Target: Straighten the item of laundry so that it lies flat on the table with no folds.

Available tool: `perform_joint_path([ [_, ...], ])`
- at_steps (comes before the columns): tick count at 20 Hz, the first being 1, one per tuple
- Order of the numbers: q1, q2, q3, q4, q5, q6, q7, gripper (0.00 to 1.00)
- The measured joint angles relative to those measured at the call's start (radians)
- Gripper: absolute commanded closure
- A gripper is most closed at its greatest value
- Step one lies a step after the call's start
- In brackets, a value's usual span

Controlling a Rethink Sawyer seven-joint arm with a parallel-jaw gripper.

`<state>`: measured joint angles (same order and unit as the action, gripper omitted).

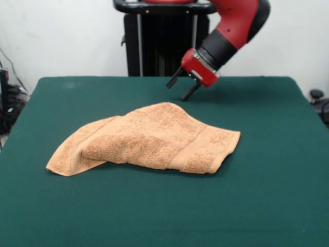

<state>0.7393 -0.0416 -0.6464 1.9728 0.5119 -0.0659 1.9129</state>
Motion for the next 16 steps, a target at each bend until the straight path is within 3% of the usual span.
perform_joint_path([
  [16,0.032,0.008,0.0,-0.079,0.17,0.0,0.0,0.0],
])
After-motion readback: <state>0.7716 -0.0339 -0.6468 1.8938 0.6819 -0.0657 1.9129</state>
